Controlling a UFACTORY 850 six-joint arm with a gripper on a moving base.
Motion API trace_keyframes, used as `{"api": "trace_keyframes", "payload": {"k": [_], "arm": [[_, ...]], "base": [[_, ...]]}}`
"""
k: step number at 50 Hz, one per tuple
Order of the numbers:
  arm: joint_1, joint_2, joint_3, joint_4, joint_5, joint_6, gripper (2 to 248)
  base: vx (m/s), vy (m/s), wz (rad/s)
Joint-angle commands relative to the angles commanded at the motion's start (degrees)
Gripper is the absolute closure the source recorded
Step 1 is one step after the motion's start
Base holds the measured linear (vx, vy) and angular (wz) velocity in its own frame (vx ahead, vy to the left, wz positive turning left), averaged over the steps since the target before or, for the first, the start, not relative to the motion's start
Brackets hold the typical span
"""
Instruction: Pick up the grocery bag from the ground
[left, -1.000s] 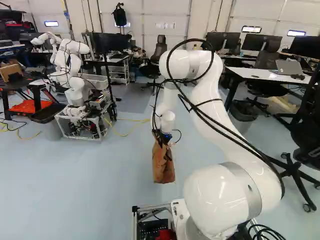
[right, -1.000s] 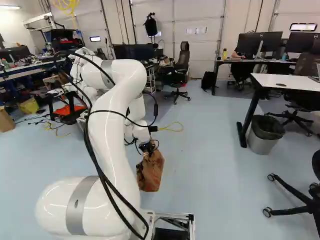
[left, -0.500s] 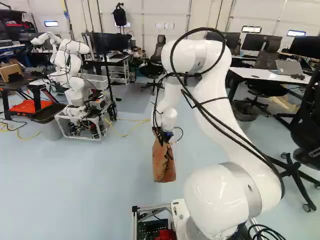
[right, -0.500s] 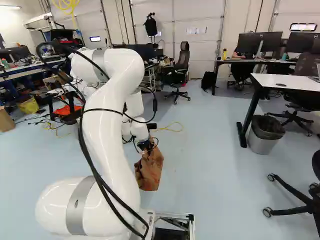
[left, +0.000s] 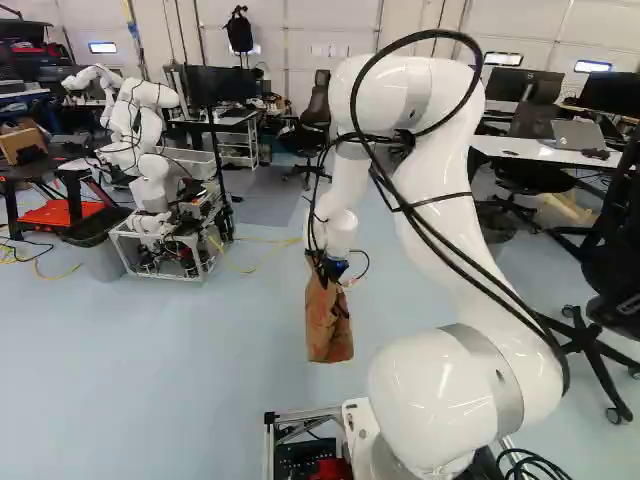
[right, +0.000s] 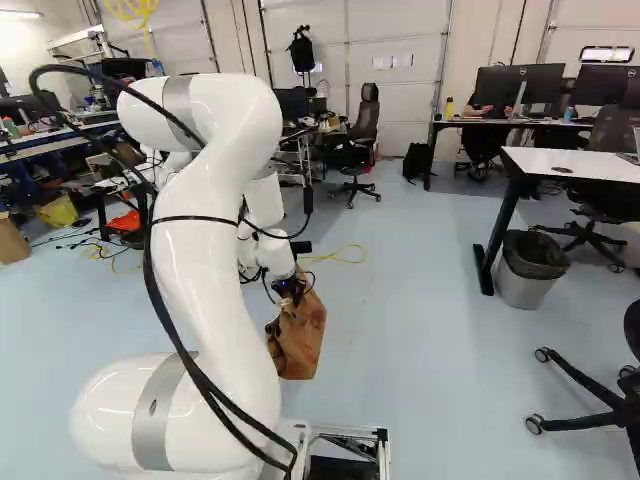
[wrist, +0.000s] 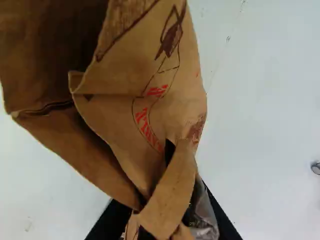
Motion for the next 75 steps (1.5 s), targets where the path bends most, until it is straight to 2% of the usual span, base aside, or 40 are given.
{"api": "trace_keyframes", "payload": {"k": [32,54,75], "arm": [[0.22,8.96,6.41,0.0,0.0,0.0,231],[0.04,10.35,7.45,0.0,1.23,0.0,231],[-0.51,14.55,10.62,0.0,4.97,0.0,231]], "base": [[0.0,0.0,0.0],[0.0,0.0,0.0],[0.0,0.0,0.0]]}}
